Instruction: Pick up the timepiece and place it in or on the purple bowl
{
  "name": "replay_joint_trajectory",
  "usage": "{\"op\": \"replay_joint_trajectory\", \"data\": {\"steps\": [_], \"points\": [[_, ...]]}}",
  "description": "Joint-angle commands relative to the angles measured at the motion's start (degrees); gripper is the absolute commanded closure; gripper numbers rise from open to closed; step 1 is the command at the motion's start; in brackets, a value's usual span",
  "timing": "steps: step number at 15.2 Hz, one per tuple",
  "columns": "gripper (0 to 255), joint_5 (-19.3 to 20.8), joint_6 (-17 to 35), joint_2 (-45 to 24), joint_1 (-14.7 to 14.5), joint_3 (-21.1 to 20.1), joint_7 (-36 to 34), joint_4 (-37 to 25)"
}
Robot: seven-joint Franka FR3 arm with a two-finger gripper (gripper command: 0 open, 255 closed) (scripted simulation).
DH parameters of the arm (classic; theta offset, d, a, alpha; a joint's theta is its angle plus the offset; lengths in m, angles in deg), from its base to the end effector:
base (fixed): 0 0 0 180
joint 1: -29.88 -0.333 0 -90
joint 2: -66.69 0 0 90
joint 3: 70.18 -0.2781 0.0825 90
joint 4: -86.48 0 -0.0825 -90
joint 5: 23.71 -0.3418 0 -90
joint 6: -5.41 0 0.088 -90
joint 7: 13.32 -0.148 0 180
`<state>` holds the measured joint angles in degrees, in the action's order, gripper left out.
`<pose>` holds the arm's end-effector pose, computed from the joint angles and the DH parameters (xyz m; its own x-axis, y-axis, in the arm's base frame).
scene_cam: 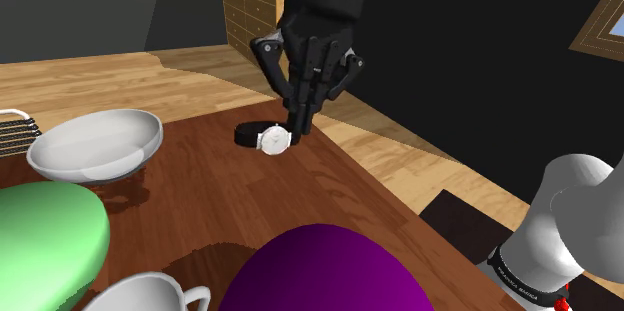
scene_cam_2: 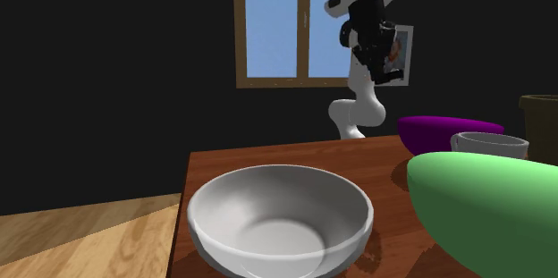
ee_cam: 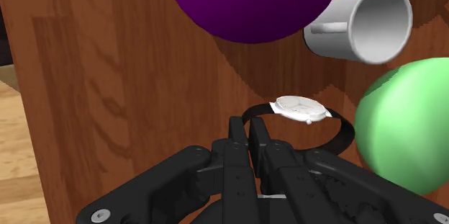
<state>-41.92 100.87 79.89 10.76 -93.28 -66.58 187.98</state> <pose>0.3048 0.3585 0.5731 0.9736 -0.1948 -0.1188 -0.2171 -0.9513 -0.2189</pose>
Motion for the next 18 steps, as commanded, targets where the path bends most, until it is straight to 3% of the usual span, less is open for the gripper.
{"op": "replay_joint_trajectory", "data": {"steps": [1, 11, 18], "points": [[255, -1.01, 0.25, 2.54, -0.92, -0.95, -1.71, 2.13], [255, -5.62, 0.53, 11.99, -5.57, -6.59, -11.05, 8.17], [255, -6.68, 5.46, 13.35, -6.06, -7.13, -9.58, 14.54]]}}
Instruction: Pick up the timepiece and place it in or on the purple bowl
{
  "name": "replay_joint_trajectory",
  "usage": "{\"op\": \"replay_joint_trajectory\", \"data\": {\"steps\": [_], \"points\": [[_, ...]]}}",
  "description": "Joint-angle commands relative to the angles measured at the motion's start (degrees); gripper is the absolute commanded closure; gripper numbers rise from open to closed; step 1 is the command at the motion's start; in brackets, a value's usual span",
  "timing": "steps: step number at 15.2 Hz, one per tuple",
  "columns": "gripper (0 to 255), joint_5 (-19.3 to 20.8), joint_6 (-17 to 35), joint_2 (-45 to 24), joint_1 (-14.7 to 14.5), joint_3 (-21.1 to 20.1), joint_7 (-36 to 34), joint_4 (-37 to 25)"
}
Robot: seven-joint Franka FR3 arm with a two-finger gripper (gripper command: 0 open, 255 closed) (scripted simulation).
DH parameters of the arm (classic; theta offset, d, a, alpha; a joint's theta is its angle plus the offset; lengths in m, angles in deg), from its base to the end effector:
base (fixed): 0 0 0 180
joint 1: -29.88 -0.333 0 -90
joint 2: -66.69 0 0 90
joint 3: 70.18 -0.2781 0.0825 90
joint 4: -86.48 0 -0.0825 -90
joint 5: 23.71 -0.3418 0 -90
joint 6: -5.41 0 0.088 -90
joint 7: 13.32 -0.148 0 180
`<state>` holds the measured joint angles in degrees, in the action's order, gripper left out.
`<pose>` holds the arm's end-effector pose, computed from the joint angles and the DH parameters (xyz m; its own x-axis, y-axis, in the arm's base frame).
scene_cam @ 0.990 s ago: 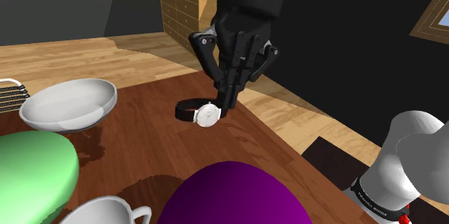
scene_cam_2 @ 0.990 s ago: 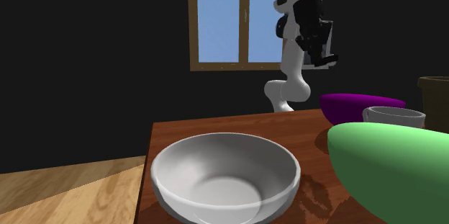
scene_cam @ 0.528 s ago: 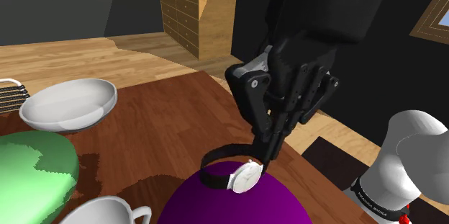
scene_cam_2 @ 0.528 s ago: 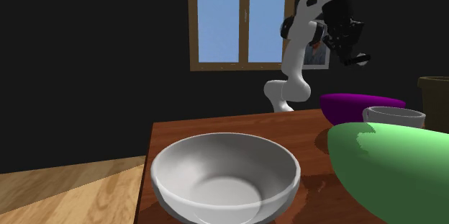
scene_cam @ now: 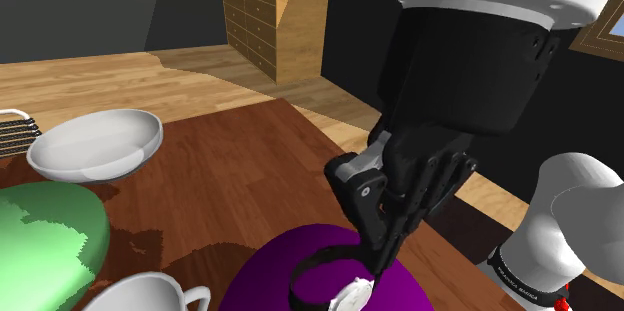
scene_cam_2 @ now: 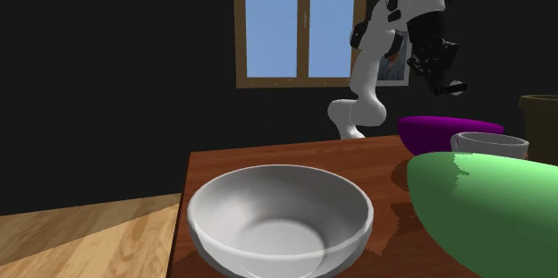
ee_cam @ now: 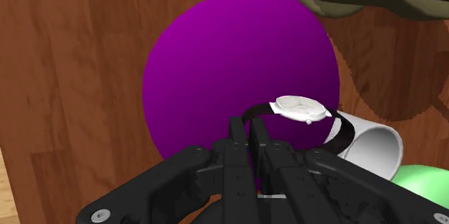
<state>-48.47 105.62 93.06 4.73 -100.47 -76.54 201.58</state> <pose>0.1692 0.3984 0.5520 0.9734 -0.1957 -0.1190 -0.2179 -0.9513 -0.2182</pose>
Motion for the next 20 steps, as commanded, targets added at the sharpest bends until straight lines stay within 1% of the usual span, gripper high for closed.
{"op": "replay_joint_trajectory", "data": {"steps": [1, 9, 16, 17, 20], "points": [[255, -0.28, 1.41, 0.33, -0.10, -0.05, 0.58, 1.81], [255, -1.50, 7.18, 0.97, -0.62, -1.04, 2.07, 8.31], [255, -1.50, 7.18, 0.97, -0.62, -1.04, 2.07, 8.31], [0, -1.50, 7.18, 0.97, -0.62, -1.04, 2.07, 8.31], [0, -1.50, 7.18, 0.97, -0.62, -1.04, 2.07, 8.31]]}}
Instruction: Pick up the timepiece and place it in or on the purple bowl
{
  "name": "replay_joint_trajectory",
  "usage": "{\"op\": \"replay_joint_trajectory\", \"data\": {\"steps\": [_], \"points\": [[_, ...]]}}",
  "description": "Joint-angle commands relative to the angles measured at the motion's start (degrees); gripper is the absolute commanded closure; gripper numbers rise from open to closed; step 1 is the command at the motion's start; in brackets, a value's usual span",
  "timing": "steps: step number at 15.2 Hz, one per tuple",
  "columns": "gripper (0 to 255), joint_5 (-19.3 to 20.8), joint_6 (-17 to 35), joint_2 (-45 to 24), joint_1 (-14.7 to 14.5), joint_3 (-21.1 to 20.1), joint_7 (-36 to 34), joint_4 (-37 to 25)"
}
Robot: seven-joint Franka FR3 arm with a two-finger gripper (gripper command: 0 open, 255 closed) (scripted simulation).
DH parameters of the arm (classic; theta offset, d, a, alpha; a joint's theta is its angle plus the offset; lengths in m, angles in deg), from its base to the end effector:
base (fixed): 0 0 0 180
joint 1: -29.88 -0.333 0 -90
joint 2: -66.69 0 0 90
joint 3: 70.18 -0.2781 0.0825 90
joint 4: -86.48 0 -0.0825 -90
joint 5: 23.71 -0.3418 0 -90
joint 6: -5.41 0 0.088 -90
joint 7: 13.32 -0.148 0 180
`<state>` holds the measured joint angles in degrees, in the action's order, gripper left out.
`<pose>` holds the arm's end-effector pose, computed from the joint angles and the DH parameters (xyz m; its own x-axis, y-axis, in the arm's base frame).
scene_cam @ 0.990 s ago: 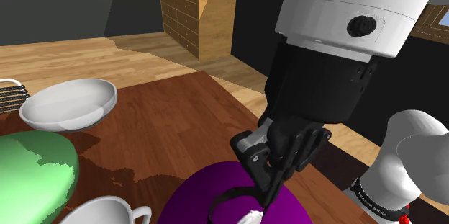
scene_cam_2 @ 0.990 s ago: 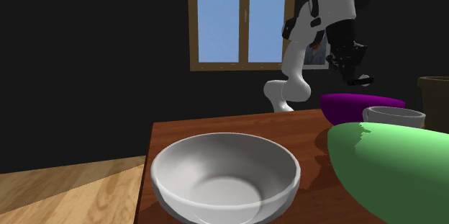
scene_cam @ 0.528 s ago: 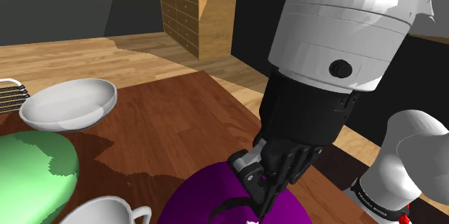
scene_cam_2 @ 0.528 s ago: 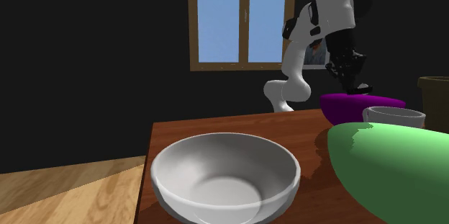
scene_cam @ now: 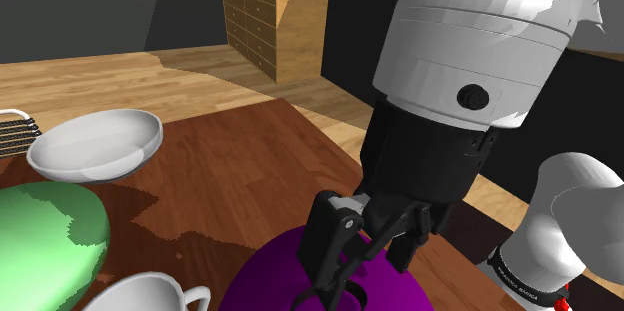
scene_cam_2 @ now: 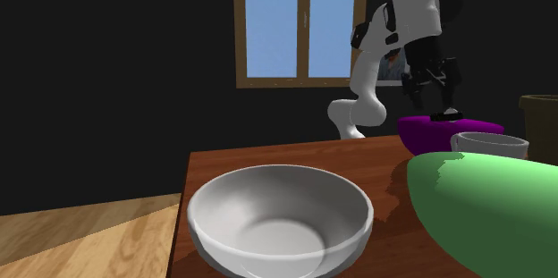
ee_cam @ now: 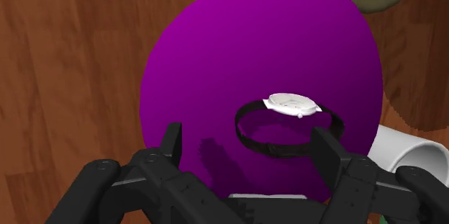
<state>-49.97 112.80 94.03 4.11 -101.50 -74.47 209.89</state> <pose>0.1711 0.3984 0.5046 0.9734 -0.1959 -0.1189 -0.2181 -0.9511 -0.2185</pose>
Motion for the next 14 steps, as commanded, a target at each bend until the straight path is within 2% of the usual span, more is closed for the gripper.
{"op": "replay_joint_trajectory", "data": {"steps": [1, 2, 6, 14], "points": [[0, 0.00, 0.00, 0.00, 0.00, 0.00, 0.00, 0.00], [0, 0.00, 0.00, 0.00, 0.00, 0.00, 0.00, 0.00], [0, 1.11, -7.16, 0.65, 0.51, 2.48, -0.35, -6.16], [0, 1.11, -7.15, 0.65, 0.51, 2.48, -0.34, -6.15]]}}
